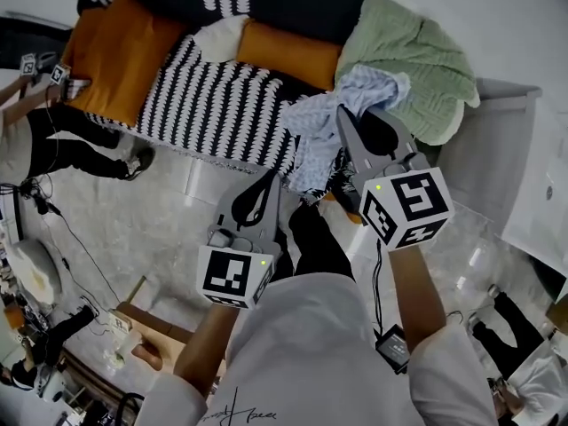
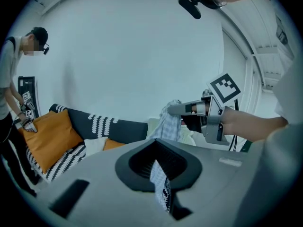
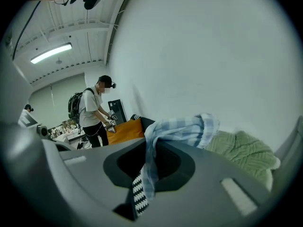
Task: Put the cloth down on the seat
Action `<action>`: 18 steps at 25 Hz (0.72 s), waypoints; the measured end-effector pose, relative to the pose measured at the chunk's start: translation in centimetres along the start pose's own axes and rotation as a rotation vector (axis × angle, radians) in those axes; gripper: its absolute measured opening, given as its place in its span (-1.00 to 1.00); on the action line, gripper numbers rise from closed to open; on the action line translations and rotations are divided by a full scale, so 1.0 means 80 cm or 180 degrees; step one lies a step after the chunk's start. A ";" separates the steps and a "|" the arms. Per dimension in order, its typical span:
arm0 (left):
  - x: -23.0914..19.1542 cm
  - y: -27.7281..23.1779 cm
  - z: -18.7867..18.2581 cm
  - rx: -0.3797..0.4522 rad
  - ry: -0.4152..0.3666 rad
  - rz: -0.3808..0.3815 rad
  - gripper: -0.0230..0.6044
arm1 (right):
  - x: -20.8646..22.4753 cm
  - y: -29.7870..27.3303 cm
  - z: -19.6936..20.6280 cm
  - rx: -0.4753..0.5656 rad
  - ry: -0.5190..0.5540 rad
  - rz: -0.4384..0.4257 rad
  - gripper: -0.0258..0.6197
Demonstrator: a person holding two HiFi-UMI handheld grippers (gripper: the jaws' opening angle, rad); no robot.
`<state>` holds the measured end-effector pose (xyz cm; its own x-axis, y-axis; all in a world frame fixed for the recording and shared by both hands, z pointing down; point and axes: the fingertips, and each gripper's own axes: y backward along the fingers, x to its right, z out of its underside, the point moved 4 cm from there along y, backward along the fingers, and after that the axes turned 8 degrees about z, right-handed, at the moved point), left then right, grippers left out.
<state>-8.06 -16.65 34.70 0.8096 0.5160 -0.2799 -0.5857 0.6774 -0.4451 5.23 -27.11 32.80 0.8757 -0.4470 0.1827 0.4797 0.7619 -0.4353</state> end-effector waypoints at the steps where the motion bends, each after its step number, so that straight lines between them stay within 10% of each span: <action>1: -0.002 -0.002 0.001 -0.0012 0.0005 0.0005 -0.92 | 0.001 -0.005 0.005 -0.0011 0.0004 0.0003 -0.79; 18: -0.028 -0.034 0.046 -0.0215 0.0124 0.0004 -0.92 | 0.013 -0.078 0.120 -0.0401 -0.0048 0.0062 -0.79</action>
<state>-8.42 -17.70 39.68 0.8105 0.4953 -0.3127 -0.5838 0.6392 -0.5006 3.70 -27.83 44.18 0.8859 -0.4248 0.1862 0.4528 0.7050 -0.5459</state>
